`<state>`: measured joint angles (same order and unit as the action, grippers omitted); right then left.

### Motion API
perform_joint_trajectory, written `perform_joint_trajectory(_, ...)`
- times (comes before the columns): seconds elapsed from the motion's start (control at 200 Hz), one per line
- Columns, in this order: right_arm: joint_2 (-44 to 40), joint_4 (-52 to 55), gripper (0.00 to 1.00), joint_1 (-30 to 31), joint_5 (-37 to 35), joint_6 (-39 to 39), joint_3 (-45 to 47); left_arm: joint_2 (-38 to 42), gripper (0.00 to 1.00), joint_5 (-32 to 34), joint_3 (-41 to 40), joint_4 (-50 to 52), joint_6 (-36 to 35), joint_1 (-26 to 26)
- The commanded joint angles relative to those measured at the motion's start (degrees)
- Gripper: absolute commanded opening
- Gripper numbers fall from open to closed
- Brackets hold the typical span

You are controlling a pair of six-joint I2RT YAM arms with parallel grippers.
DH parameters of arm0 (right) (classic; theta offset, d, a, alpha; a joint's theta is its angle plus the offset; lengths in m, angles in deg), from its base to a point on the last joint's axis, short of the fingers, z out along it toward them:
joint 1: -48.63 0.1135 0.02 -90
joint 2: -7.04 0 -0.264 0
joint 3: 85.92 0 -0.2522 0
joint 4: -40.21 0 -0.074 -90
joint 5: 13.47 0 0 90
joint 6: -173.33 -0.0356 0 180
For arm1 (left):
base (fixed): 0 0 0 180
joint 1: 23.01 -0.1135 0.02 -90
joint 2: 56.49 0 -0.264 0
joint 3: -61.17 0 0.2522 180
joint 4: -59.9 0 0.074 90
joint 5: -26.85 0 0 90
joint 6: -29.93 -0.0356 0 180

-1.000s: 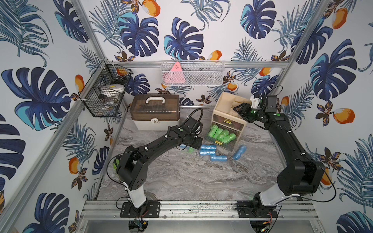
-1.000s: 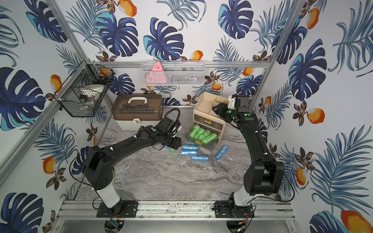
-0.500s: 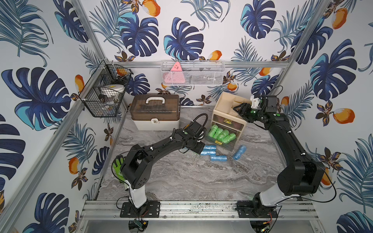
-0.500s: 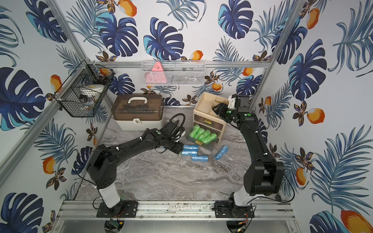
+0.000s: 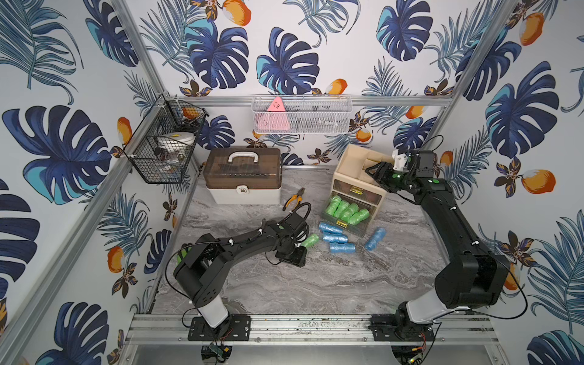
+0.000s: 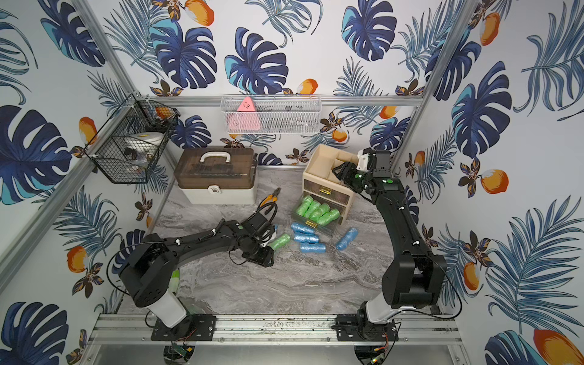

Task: Sort the rolls of trash bags by color and place them into the drawer
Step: Place the roll of trash bags at the center of the board, then pick up the roll of trash bags from the center of the board.

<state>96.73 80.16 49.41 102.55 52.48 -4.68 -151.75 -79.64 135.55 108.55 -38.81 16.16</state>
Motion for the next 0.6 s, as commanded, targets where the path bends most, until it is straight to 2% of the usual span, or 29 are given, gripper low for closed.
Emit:
perform_joint_trajectory(0.0, -0.3, 2.8, 0.63, 0.1, -0.3, -0.5, 0.3, 2.8, 0.49, -1.0, 1.2, 0.9, 0.1, -0.1)
perform_joint_trajectory(0.18, -0.3, 3.1, 0.63, 0.0, -0.6, -0.2, 0.2, 4.4, 0.59, 7.6, 6.6, 3.3, -4.5, -0.1)
perform_joint_trajectory(0.42, 0.2, 2.9, 0.63, 0.1, -0.2, -0.4, 0.0, -7.2, 0.58, 12.1, 16.2, 2.6, -12.6, 0.0)
perform_joint_trajectory(0.595, 0.5, 3.2, 0.63, 0.0, -0.2, -0.1, -0.5, -12.8, 0.56, 14.2, 19.9, 0.5, -13.9, 0.0)
